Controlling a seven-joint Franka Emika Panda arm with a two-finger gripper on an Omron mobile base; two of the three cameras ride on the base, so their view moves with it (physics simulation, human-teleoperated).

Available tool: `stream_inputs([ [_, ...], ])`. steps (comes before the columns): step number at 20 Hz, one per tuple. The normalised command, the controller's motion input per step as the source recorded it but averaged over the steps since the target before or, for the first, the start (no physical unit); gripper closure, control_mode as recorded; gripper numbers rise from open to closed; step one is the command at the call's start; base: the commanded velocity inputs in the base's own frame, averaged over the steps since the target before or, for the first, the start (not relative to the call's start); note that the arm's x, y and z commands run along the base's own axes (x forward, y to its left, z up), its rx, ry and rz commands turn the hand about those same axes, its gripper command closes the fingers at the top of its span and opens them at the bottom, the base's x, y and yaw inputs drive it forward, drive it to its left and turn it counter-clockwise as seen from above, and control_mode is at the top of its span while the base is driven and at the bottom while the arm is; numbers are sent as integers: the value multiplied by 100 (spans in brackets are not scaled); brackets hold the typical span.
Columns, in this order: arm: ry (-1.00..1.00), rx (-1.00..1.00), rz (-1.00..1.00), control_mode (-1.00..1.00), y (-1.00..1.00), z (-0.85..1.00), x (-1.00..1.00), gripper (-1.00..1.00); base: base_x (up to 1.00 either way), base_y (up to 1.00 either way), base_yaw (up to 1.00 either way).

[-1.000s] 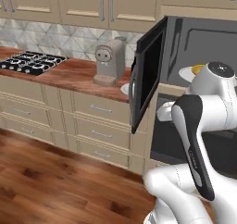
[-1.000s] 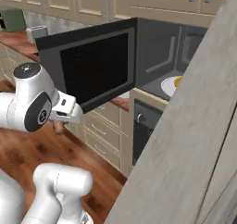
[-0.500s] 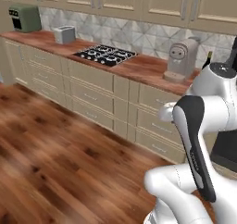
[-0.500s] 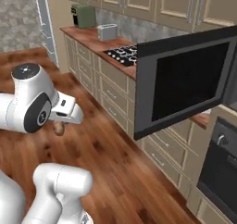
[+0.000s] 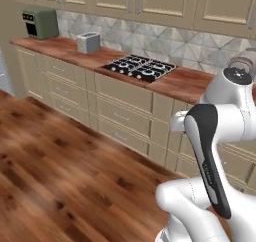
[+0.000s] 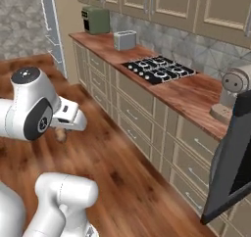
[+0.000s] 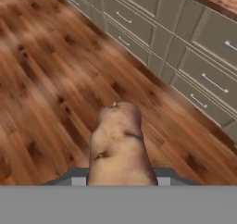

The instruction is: Pick the potato from the microwave and place it on plate located on the counter.

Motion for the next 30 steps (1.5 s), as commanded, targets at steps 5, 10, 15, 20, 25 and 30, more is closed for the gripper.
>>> stream_inputs([
  [5, 0, 0, 0, 100, 0, 0, 0, 100, 100, 7, 0],
  [10, 0, 0, 0, 100, 0, 0, 0, 100, 95, -28, -19],
  [15, 0, 0, 0, 100, 0, 0, 0, 100, 38, -48, -66],
  [20, 0, 0, 0, 100, 0, 0, 0, 100, 6, -30, -79],
  [25, 0, 0, 0, 100, 0, 0, 0, 100, 17, -37, -75],
  [30, 0, 0, 0, 100, 0, 0, 0, 100, 37, -53, -58],
])
